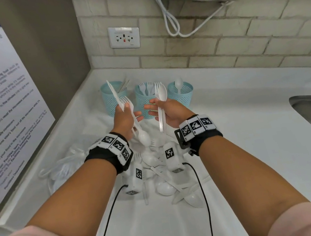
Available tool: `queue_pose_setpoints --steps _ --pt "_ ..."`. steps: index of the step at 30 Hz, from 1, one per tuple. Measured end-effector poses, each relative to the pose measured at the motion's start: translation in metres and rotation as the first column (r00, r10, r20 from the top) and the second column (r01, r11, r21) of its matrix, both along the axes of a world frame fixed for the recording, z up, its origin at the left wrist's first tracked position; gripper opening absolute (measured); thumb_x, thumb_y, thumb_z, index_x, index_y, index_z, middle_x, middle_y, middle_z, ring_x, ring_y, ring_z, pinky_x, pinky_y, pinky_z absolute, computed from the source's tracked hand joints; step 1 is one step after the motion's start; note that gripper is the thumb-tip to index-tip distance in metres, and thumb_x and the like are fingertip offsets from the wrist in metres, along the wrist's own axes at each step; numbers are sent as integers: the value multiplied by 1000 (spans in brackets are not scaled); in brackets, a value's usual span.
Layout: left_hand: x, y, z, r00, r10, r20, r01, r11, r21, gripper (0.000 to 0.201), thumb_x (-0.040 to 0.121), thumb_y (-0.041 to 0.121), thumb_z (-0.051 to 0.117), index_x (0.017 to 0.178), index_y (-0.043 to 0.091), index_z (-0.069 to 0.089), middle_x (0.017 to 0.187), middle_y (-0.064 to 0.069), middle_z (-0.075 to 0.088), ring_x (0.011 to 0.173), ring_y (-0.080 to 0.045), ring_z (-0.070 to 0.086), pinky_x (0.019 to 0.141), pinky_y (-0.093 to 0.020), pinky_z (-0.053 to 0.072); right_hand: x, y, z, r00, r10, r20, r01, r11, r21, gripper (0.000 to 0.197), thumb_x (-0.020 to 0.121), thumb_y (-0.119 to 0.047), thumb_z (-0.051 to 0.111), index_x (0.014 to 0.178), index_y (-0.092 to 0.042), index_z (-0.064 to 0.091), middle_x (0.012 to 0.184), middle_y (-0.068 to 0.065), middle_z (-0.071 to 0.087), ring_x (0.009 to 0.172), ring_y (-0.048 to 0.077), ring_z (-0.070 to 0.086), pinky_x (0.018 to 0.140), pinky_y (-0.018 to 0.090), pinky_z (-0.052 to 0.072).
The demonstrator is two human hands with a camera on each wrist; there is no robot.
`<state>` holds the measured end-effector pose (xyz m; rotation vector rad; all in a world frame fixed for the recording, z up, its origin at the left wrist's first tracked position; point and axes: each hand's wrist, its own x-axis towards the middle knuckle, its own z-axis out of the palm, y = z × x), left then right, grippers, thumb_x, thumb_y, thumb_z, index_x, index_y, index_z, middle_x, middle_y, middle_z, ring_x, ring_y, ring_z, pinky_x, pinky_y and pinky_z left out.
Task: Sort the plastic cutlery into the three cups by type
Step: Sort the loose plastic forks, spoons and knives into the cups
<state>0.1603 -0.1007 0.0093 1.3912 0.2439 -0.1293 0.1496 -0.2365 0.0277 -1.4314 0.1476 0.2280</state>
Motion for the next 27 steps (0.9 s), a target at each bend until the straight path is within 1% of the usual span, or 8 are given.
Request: queue_pose_setpoints --steps 2,4,9,15,18,20,24,27 --pt "2 -1 -1 1000 15 -17 -16 998 -60 21 102 34 28 120 26 34 78 -4 55 71 -16 61 76 -38 50 2 1 3 999 13 -34 -12 1000 17 17 99 -19 42 96 -15 58 120 9 60 105 18 51 81 26 39" --pt "4 -1 -1 998 7 -61 -15 989 -144 16 102 30 30 114 22 37 70 -2 46 62 -14 52 72 -36 51 3 2 3 993 73 -96 -69 997 41 17 96 -23 47 99 -15 62 117 6 57 110 15 46 81 27 39" --pt "2 -2 -2 986 -132 -102 115 981 -155 21 101 12 37 83 9 45 63 -5 39 55 -15 40 57 -28 42 5 1 -5 970 162 -183 -145 984 103 30 101 -28 34 98 -17 62 101 -2 53 92 16 54 74 30 45" --pt "-1 1 -7 962 -272 -18 264 946 -190 22 99 -1 35 115 2 50 88 -11 60 74 -18 57 66 -28 53 5 -2 -6 967 167 -192 -143 980 137 28 102 -31 33 109 -20 57 89 1 60 83 17 56 73 30 45" --pt "-4 0 -8 947 -320 -3 313 927 -206 27 100 3 36 124 4 48 102 -14 63 86 -25 63 75 -39 54 9 -1 -10 967 159 -200 -137 984 117 27 100 -35 38 119 -26 55 97 4 61 96 21 56 80 31 46" --pt "-3 0 -9 947 -320 14 316 928 -198 30 100 4 36 128 3 47 108 -15 62 87 -24 63 76 -37 53 12 1 -14 966 152 -208 -130 985 115 28 97 -38 44 121 -28 56 104 5 59 102 23 53 87 33 45" --pt "-4 0 -8 929 -368 42 370 918 -143 32 99 4 40 129 10 48 99 -9 65 84 -20 65 69 -31 58 18 6 -26 965 152 -214 -128 984 121 49 93 -44 48 131 -13 52 92 6 61 89 21 58 91 36 46" --pt "-1 -2 -8 927 -373 27 373 918 -132 32 98 4 43 129 8 49 95 -10 66 74 -18 69 64 -30 59 22 8 -31 964 136 -228 -107 985 134 54 94 -44 46 134 -9 50 96 9 63 100 26 58 98 41 43"
